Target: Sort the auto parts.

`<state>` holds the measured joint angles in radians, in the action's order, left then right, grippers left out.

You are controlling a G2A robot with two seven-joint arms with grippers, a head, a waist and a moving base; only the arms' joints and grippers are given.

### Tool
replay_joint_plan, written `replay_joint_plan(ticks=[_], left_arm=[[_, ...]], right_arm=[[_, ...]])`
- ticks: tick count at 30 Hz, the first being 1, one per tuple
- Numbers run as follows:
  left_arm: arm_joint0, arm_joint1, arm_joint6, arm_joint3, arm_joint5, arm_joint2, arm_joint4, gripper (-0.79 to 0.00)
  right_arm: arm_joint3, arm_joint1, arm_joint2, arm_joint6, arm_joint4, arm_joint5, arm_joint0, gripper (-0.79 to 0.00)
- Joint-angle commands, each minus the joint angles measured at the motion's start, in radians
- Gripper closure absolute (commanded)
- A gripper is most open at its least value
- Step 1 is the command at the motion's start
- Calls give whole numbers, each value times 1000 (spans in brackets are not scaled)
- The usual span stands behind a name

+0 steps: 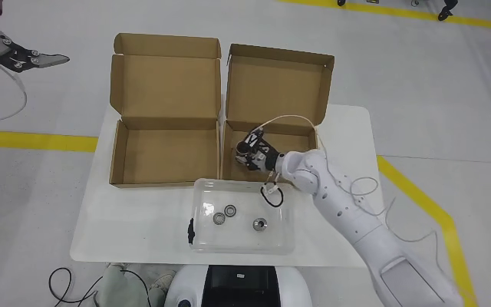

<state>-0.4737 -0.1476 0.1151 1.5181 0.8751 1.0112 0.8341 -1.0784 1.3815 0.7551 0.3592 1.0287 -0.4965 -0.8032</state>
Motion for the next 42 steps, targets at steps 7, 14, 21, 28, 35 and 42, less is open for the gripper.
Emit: replay_joint_plan(ticks=[7, 14, 21, 28, 35, 42], left_arm=[[0, 0, 0, 0, 0, 0, 0, -785], [0, 0, 0, 0, 0, 0, 0, -785], [0, 0, 0, 0, 0, 0, 0, -785], [0, 0, 0, 0, 0, 0, 0, -785], [0, 0, 0, 0, 0, 0, 0, -785], [0, 0, 0, 0, 0, 0, 0, -785]], right_arm=[[38, 17, -16, 14, 6, 37, 19, -28], [62, 28, -26, 10, 19, 46, 27, -308], [53, 31, -21, 19, 29, 45, 24, -545], [-16, 19, 12, -1, 51, 37, -2, -594], [-220, -18, 82, 41, 110, 3, -79, -613], [-476, -66, 182, 106, 143, -65, -216, -631]])
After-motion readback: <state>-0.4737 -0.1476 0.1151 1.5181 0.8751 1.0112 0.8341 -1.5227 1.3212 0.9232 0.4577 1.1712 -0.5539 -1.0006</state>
